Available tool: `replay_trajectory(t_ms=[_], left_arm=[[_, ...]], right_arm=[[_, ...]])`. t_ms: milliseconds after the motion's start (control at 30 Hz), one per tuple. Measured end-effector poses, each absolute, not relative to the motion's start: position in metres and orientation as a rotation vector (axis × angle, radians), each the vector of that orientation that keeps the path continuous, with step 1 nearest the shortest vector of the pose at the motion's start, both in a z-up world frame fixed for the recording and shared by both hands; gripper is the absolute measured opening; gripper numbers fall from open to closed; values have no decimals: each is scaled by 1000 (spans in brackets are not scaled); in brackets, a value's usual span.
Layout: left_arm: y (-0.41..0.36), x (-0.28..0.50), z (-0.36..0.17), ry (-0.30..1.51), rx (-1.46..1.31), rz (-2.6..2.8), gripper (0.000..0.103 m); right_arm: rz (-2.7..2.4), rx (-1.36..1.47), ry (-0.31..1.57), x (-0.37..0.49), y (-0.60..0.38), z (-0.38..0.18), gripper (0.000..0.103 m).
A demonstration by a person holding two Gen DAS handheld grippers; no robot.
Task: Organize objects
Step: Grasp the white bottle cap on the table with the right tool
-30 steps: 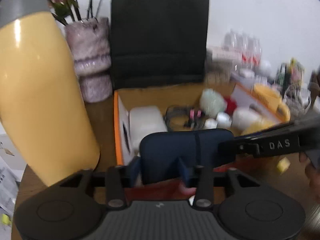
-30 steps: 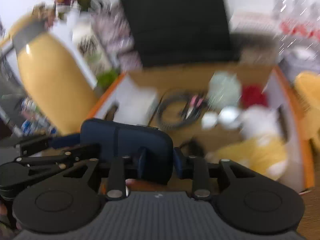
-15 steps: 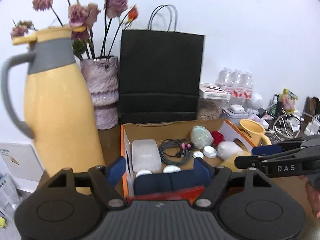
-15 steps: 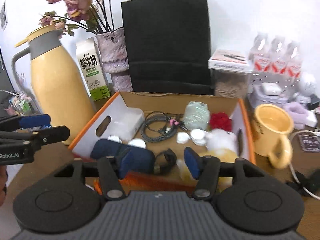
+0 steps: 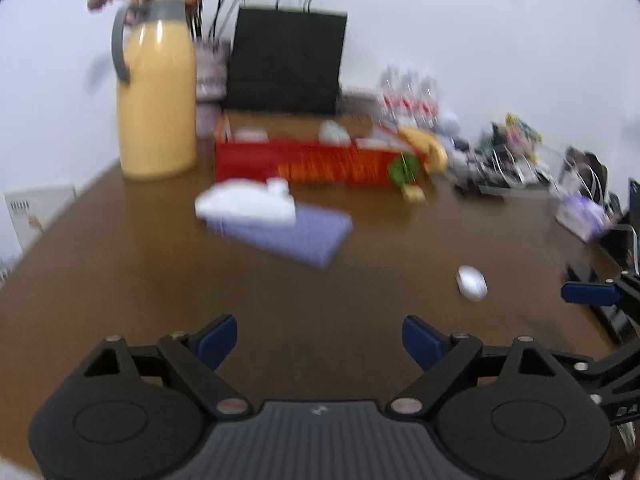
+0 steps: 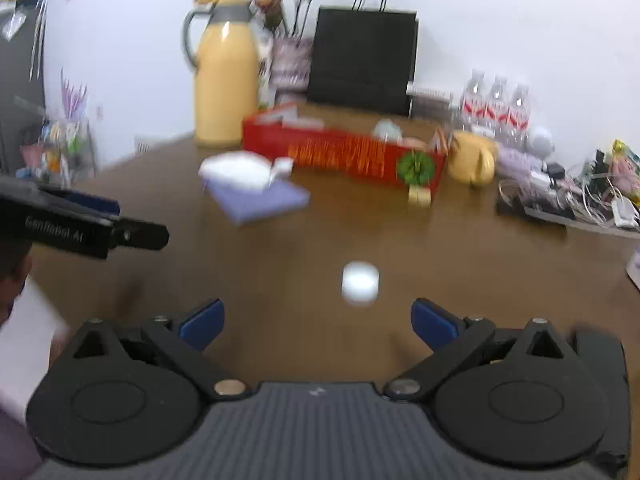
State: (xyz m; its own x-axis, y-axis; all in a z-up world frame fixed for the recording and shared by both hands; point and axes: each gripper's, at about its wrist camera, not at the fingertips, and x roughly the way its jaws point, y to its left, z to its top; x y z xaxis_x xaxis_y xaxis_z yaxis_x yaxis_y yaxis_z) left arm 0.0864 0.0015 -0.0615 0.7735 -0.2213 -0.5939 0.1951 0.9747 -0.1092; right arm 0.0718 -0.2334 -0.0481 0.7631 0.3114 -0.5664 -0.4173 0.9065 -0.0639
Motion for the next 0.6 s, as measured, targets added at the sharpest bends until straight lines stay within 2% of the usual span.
replay_trajectory(t_ms=[133,233,300,467,533,600], left_arm=[[0,82,-65,635,-7,-207,89],[-5,84,-58,594,21,-179,89],[-7,84,-57,577,35,-160,89],[-6,105,-61,603,20,-144,88],[-8,120,-62,602,33,-137,85],[-12,139,-60,562,61,-133,79]], right_arm=[[398,-159,541,55,-240,-45,99],[324,-157,540,70,-239,-45,88],[304,-127,553,78,-242,-47,84],[275,-112,597,104,-242,-61,70],[273,-118,611,118,-239,-67,67],[268,-122,621,135,-235,-71,58]])
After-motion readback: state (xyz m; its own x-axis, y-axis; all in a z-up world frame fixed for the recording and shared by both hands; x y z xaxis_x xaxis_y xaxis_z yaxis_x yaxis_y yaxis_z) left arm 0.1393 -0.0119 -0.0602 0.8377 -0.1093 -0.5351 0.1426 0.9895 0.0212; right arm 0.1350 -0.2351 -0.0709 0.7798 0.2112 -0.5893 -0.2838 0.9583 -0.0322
